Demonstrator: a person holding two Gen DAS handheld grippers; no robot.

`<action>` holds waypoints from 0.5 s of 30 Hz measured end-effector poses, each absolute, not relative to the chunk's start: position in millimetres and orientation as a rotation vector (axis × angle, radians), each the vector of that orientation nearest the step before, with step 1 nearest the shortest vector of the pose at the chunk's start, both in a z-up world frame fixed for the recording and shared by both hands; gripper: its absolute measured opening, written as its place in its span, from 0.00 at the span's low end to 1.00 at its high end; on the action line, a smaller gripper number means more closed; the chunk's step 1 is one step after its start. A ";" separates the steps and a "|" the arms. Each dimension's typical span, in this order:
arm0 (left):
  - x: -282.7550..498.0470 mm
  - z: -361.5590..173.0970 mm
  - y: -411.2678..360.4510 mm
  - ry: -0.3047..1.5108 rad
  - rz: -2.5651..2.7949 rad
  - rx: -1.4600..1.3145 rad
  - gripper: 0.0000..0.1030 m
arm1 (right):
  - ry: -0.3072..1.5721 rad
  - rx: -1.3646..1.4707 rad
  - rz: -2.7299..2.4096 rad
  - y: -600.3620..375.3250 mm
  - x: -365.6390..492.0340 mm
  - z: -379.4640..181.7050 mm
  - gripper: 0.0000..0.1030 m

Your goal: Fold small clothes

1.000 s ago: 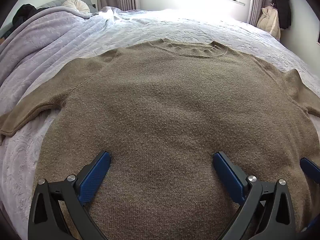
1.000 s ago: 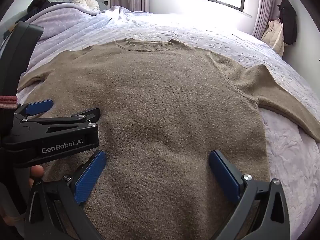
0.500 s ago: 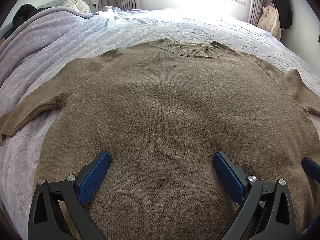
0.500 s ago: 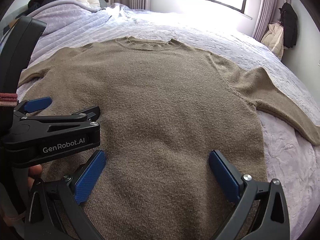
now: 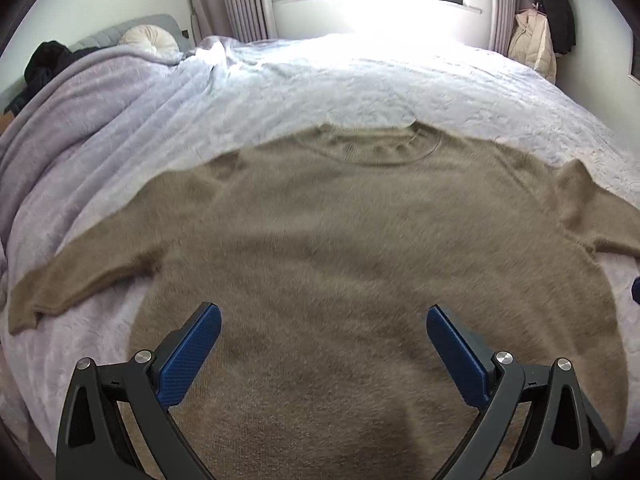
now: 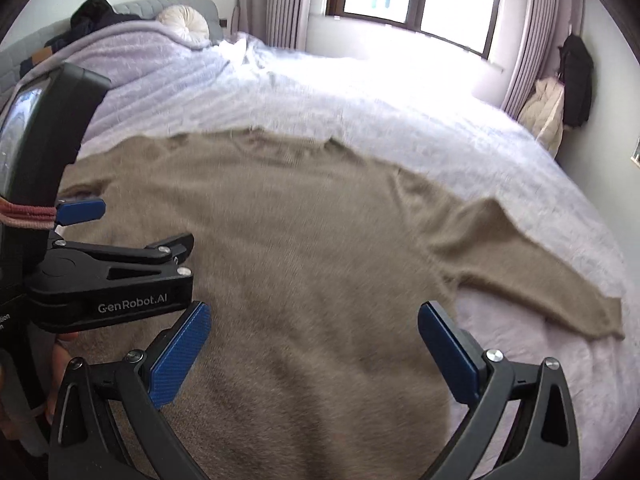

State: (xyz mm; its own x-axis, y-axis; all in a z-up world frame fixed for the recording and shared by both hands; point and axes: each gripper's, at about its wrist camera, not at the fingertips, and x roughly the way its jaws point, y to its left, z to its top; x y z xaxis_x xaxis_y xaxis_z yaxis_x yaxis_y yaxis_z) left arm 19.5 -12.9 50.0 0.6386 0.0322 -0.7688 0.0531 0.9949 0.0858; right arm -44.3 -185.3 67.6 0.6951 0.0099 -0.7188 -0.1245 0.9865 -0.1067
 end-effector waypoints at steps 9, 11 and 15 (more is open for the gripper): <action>35.1 83.0 -75.5 0.824 -0.088 0.175 1.00 | 0.758 0.010 0.051 -264.0 -29.0 96.1 1.00; 42.3 85.9 -88.4 0.842 -0.117 0.167 1.00 | 0.764 0.068 0.014 -293.3 -25.6 94.9 1.00; 53.7 97.3 -133.8 0.832 -0.200 0.149 1.00 | 0.784 0.195 -0.120 -374.6 -25.4 80.1 1.00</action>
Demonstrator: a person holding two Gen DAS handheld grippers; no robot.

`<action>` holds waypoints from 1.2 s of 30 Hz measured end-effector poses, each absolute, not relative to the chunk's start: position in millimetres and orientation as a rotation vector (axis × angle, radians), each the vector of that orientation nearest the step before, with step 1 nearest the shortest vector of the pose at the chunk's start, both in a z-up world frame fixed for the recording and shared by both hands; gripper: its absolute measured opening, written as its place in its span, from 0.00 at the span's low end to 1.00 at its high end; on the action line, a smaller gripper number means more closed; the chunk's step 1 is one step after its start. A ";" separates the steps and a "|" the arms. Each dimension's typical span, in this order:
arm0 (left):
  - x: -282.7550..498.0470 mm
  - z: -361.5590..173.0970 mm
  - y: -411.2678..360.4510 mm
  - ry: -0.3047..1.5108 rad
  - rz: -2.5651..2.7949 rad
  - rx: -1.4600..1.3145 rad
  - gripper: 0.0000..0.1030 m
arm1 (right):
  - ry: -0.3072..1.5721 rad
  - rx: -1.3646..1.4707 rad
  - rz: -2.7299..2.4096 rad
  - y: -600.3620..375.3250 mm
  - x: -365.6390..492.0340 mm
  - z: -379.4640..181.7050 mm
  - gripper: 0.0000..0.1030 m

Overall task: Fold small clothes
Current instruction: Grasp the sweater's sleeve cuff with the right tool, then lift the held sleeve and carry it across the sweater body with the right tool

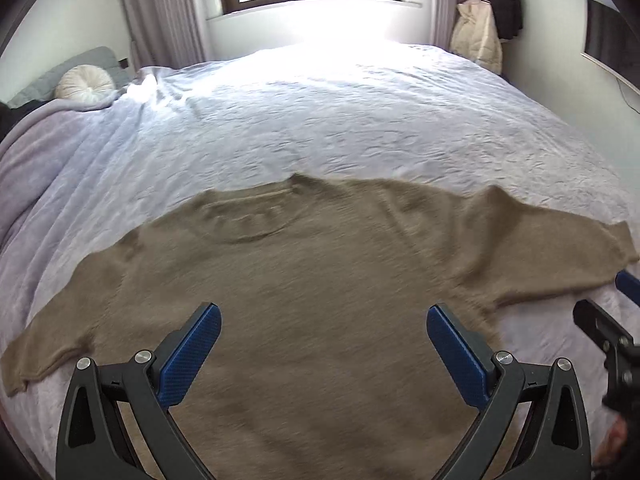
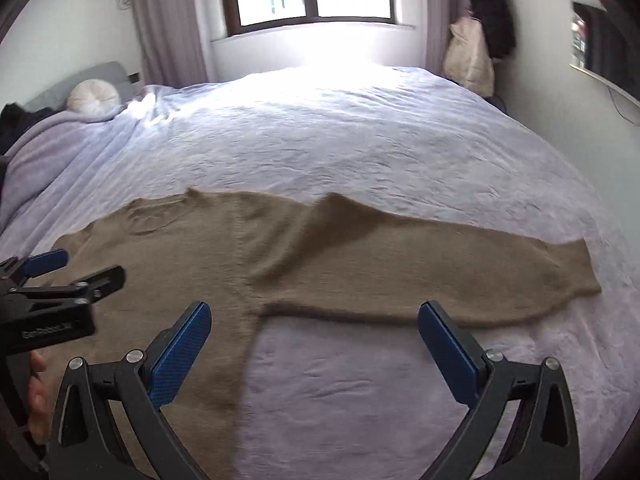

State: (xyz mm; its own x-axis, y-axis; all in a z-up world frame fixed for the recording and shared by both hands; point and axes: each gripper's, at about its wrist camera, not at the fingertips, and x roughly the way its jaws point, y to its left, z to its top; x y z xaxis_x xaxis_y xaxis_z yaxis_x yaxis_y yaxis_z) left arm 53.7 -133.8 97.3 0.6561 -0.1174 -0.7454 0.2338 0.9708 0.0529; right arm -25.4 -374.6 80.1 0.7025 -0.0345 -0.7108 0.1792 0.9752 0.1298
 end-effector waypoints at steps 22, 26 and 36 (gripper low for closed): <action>129.4 41.2 -238.4 1.064 -0.212 0.041 1.00 | 0.726 0.531 -0.344 -637.7 -18.5 53.2 0.07; 145.1 43.4 -228.6 1.069 -0.166 -0.021 1.00 | 0.572 0.481 -0.418 -635.0 -60.4 79.3 0.07; 133.1 8.0 -285.1 1.110 -0.181 0.228 1.00 | 0.701 0.575 -0.399 -652.9 -62.3 42.1 0.39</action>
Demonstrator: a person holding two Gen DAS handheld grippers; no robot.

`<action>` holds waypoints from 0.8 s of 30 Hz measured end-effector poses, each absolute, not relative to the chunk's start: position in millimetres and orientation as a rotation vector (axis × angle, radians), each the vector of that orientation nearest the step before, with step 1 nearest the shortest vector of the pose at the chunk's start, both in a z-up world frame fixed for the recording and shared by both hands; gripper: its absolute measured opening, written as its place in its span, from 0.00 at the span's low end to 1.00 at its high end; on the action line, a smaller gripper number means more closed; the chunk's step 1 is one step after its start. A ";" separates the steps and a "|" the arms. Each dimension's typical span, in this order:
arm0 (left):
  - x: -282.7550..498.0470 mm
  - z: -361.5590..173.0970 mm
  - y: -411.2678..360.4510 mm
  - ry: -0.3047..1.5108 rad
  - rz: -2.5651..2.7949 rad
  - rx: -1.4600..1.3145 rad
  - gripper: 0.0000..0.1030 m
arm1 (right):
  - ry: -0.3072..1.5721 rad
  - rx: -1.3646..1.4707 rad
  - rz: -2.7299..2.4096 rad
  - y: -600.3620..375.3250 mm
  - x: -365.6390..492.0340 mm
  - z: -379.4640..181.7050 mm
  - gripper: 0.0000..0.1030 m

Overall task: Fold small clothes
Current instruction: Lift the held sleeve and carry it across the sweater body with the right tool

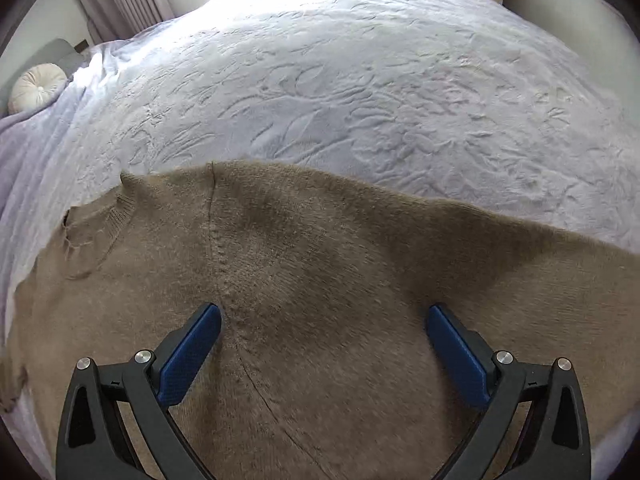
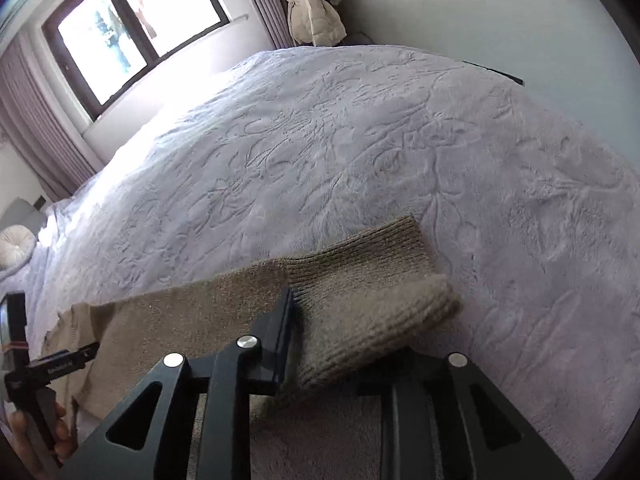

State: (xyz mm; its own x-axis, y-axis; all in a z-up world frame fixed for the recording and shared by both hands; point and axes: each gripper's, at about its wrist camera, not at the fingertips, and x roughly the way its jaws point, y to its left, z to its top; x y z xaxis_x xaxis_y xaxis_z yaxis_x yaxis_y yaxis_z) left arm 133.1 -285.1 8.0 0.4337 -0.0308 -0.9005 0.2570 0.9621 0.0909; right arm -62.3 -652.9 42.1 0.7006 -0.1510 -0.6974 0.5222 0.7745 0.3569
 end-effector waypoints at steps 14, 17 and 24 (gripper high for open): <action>121.3 -1.0 -290.1 1.165 -0.201 0.237 1.00 | 0.736 0.506 -0.394 -624.1 -66.5 50.4 0.37; 119.4 -12.2 -294.1 1.136 -0.206 0.263 1.00 | 0.742 0.536 -0.415 -630.8 -63.4 50.1 0.14; 117.5 -5.0 -290.0 1.126 -0.238 0.243 1.00 | 0.613 0.357 -0.415 -586.8 -67.3 113.3 0.07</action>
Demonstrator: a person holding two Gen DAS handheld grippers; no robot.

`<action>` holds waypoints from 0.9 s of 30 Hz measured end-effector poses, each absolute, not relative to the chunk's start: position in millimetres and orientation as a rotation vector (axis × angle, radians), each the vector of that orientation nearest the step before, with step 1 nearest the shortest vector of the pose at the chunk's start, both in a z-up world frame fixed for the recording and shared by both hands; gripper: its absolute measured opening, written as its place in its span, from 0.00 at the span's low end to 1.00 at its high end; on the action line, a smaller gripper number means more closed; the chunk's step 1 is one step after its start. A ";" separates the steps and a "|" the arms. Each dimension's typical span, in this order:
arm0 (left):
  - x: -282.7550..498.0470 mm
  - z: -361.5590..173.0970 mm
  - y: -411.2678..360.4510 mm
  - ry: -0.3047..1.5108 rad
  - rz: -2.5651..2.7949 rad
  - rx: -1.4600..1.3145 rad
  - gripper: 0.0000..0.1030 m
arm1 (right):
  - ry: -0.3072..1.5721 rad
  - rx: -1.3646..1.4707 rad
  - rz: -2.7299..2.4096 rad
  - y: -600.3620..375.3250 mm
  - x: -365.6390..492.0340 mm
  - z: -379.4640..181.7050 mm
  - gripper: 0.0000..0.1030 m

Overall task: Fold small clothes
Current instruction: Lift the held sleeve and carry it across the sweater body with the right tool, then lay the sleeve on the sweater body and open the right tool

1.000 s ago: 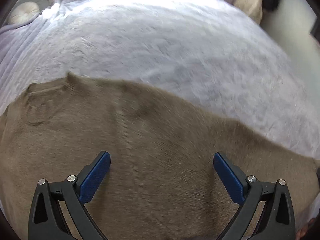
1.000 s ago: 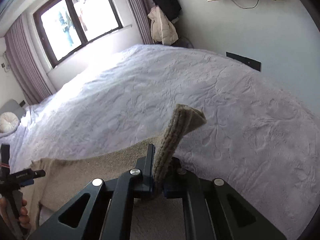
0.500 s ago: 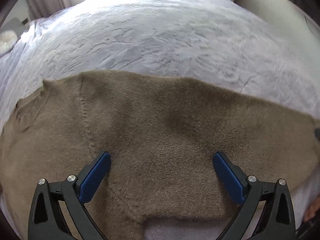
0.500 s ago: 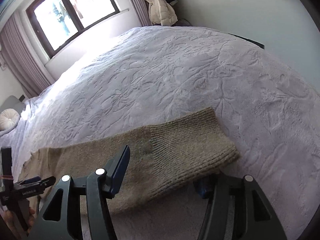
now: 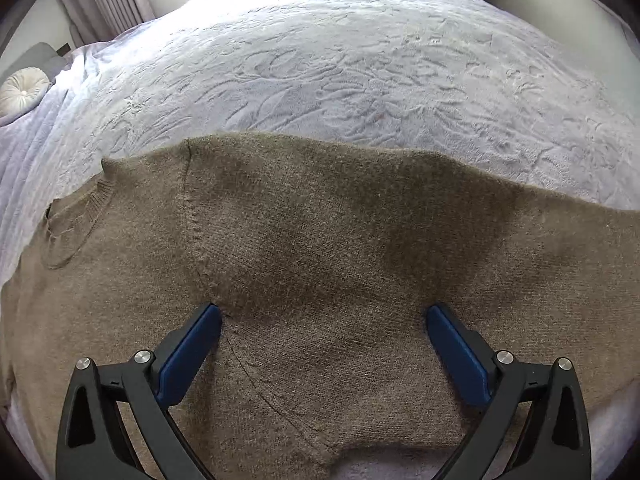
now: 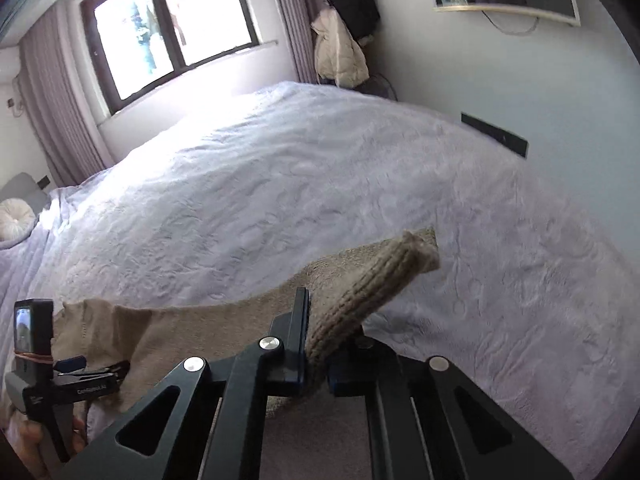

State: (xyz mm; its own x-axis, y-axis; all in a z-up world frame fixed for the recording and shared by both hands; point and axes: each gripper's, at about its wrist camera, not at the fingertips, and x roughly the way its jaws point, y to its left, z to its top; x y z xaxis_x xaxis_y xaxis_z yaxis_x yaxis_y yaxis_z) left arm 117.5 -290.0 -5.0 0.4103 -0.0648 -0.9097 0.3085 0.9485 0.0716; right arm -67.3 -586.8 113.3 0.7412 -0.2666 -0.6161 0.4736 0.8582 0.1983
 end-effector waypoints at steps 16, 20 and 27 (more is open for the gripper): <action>132.1 47.3 -71.2 1.045 -0.149 -0.027 1.00 | 0.515 0.023 -0.072 -315.8 37.3 241.8 0.07; 135.3 51.6 10.3 1.018 -0.073 -0.116 1.00 | 0.555 -0.025 0.030 -234.9 63.7 219.0 0.07; 125.4 36.9 118.3 1.023 0.041 -0.275 1.00 | 0.707 -0.159 0.153 -107.4 109.4 134.2 0.07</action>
State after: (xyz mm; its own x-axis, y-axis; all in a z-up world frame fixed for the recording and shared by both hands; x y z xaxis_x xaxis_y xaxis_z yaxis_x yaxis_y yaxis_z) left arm 125.4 118.3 36.9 0.5228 -0.0941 -0.8473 -0.1618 0.9649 -0.2070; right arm 109.4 -107.4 134.2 0.7499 0.0856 -0.6560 -0.1927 0.9769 -0.0928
